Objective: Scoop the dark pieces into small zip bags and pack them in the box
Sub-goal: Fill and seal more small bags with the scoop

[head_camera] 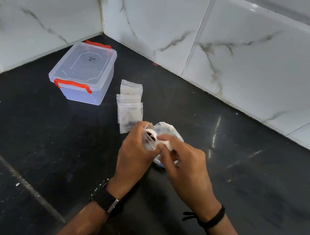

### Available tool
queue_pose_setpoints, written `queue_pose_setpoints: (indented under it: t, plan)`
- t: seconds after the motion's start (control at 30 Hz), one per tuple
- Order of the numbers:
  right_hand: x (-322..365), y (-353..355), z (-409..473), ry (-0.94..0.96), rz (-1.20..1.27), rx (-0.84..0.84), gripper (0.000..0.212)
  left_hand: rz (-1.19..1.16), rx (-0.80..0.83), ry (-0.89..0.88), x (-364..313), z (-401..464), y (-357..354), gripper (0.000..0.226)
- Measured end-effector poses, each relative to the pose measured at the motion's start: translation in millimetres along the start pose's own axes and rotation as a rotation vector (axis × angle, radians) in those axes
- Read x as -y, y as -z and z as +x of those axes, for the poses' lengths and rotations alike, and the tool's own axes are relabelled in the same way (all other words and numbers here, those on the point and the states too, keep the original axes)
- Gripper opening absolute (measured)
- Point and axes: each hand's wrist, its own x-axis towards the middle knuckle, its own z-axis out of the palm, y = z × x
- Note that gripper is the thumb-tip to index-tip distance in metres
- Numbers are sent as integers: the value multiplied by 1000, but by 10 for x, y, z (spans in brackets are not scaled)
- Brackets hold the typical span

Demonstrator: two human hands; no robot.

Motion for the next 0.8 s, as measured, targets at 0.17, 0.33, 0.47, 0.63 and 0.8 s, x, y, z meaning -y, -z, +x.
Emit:
queue_pose_setpoints:
  t: [0.17, 0.33, 0.47, 0.63, 0.8]
  plan:
    - [-39, -44, -48, 169, -271, 58, 38, -56, -58, 24, -5, 25, 33, 46]
    - [-27, -20, -28, 158, -214, 30, 37, -83, -39, 48, 37, -5, 20, 48]
    - [-32, -38, -63, 186, -193, -5, 35, -78, -49, 35, -2, -4, 28, 47]
    - [-112, -56, -87, 193, -178, -32, 34, -77, -51, 38, 33, 12, 26, 51]
    - [-116, -28, -56, -28, 202, -155, 20, -86, -24, 87, 72, -1, 28, 47]
